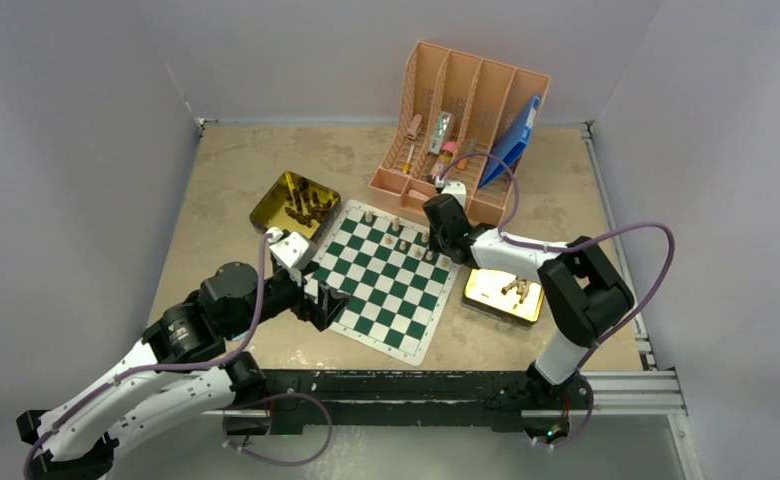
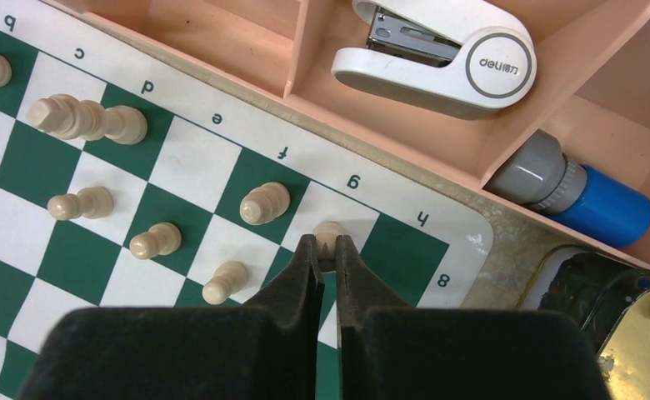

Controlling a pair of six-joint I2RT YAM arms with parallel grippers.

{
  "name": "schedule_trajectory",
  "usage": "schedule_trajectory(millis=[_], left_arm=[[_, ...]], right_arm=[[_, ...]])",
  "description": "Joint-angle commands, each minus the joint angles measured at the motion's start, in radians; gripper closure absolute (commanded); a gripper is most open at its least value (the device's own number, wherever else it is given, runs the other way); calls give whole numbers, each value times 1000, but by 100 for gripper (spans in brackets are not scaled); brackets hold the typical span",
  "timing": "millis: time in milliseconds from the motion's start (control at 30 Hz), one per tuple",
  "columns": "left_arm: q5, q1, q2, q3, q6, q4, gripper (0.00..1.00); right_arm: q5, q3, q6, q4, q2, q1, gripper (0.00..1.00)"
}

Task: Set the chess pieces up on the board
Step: Place the chess piece on the chessboard.

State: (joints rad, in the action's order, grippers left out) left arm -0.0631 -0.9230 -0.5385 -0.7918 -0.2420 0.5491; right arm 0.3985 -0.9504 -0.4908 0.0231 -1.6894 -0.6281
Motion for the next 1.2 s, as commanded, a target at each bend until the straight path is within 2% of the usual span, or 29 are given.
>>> schedule_trajectory(millis=[0,200,333,700,1167], left_arm=[[6,1,8,-37,15,-18,1],[0,1,7,-34,15,-18,1],[-8,1,8,-34,13,-17,1],[-14,1,5,-31,13,-14,2],[-24,1,-3,-33,12,-12,2]], right_arm=[[4,-26,-18,26,11,3,92],[1,-37,-19,7,18,3,85],[2,-49,-20,-10,34,3,76],[5,-59,-21,-68,72,4,72],[25,-73,-16,-136,196,7,65]])
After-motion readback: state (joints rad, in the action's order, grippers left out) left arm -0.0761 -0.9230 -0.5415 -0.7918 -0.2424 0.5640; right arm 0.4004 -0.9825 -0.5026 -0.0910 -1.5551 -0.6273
